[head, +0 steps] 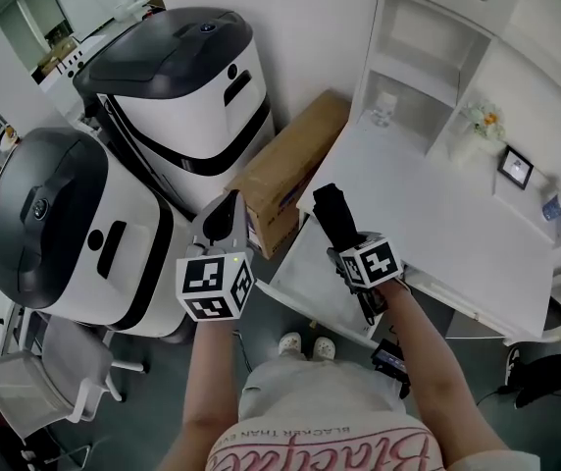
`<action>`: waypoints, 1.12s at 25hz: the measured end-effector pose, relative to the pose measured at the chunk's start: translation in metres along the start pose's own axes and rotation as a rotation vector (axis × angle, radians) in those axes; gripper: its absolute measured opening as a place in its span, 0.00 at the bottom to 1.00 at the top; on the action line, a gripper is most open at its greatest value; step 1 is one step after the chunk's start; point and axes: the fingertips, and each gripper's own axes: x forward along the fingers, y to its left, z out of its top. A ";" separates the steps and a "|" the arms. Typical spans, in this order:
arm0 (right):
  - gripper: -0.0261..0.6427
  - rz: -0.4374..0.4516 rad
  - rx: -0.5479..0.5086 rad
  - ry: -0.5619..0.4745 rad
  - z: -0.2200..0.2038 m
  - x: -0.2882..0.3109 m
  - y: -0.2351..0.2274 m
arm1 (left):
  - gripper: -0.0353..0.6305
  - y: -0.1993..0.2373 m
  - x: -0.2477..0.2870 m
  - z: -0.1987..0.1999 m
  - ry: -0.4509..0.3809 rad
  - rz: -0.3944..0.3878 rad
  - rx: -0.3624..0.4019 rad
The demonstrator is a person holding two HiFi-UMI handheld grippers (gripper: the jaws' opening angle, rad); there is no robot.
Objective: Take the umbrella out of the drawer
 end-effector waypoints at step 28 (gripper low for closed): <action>0.43 -0.159 0.022 -0.435 0.077 -0.129 -0.013 | 0.07 -0.033 -0.011 0.038 -0.078 -0.086 0.075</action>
